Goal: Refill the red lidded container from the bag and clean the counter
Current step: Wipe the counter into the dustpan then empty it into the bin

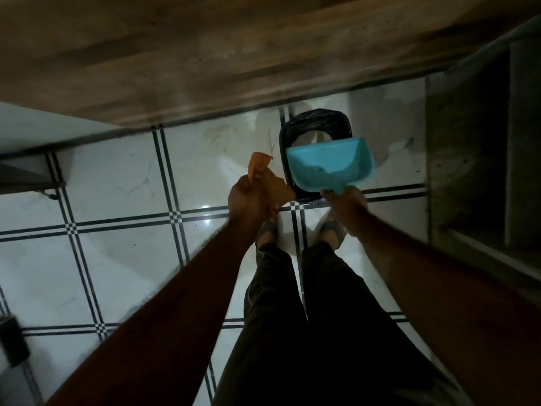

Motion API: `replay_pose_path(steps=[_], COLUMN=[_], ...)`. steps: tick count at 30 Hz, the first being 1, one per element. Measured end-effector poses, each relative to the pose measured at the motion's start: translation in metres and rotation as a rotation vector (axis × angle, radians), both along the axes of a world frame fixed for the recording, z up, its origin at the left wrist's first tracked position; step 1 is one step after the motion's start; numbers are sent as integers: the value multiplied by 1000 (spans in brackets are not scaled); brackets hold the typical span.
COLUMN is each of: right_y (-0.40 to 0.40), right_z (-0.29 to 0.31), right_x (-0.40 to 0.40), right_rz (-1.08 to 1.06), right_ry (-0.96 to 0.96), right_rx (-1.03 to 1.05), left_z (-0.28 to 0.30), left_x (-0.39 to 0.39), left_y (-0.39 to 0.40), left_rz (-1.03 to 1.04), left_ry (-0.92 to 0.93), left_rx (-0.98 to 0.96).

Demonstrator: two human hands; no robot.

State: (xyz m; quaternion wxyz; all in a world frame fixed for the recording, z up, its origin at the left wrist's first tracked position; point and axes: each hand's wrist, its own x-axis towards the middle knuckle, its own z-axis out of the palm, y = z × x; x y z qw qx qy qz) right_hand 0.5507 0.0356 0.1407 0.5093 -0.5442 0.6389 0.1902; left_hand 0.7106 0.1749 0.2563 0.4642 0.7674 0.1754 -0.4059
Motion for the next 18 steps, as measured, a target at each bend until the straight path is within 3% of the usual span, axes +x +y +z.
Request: replay_pose_path(steps=[4,9,12,18], right_y=[30,62,69,69], right_z=[-22,-139,-153,-154], right_x=[-20,-58,-59,-56], right_rz=[42,208,222,130], right_ry=[-19,35,50,58], right_rx=[-30,-128,-222,-172], left_z=[-24,-56,-80,-98], left_x=[2,11,17,19], left_y=[-3,-10,-3,18], left_rz=[-44,-132,-111,-109], left_ry=[-28,-31,-23,2], left_rx=[4,87,69,72])
